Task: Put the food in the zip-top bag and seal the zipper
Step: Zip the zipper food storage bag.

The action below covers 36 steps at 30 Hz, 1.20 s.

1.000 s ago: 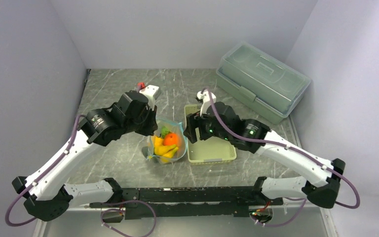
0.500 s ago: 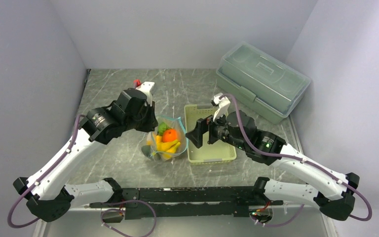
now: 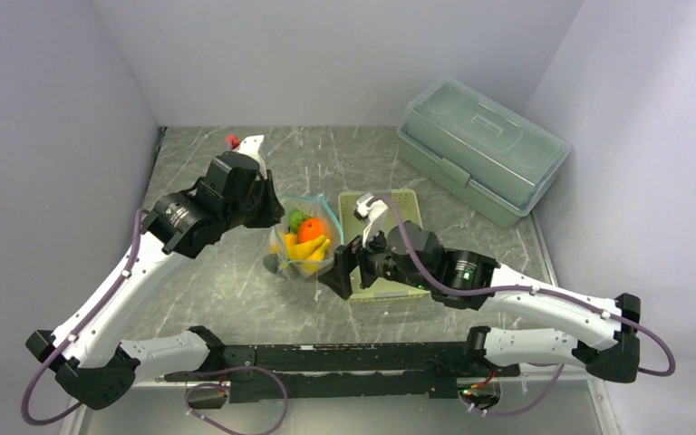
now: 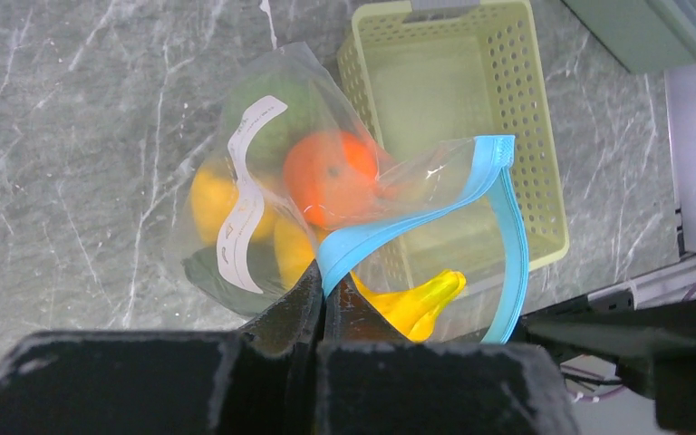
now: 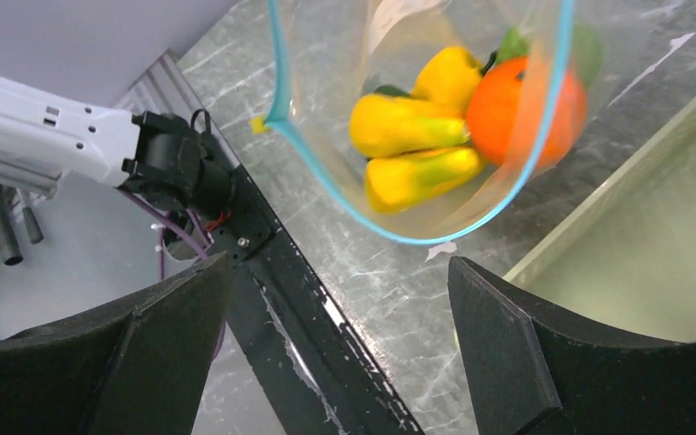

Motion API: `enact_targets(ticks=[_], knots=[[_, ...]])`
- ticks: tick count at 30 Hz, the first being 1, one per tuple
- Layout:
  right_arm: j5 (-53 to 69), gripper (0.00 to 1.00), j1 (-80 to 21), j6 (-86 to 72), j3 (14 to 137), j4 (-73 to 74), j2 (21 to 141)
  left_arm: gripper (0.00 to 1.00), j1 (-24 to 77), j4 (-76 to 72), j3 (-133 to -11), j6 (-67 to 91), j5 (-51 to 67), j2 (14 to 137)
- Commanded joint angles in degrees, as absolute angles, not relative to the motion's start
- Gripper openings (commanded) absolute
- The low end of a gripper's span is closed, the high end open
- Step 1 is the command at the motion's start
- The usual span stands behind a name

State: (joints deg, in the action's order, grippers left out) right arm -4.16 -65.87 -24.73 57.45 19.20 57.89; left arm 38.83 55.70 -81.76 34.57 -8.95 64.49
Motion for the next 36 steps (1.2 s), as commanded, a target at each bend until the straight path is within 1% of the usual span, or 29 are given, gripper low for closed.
enact_targets(ticks=[1, 9, 13, 18, 22, 29, 36], knots=[[-10.13, 0.92, -69.83, -25.65, 60.50, 16.37, 60.26, 0.00, 36.48, 50.79, -81.92, 36.73, -10.03, 64.63], [-18.93, 0.91, -76.67, -28.59, 61.95, 12.71, 66.25, 0.00, 33.47, 47.43, -80.50, 38.42, -8.85, 64.35], [-26.52, 0.89, -79.60, -30.17, 65.16, 12.57, 70.99, 0.00, 32.76, 47.00, -79.83, 40.26, -9.24, 63.72], [-33.48, 0.87, -80.77, -31.90, 67.51, 9.92, 76.02, 0.00, 32.51, 46.05, -78.58, 44.10, -9.58, 61.88], [-35.79, 0.81, -80.86, -33.74, 70.70, 10.09, 80.24, 0.00, 32.49, 47.29, -78.32, 47.69, -9.81, 61.78], [-42.92, 0.70, -80.62, -38.38, 76.62, 16.44, 86.19, 0.00, 32.49, 47.79, -75.91, 52.84, -12.32, 59.15], [-43.60, 0.61, -79.23, -39.31, 78.83, 17.84, 89.06, 0.00, 32.45, 48.40, -75.62, 54.14, -12.64, 57.14]])
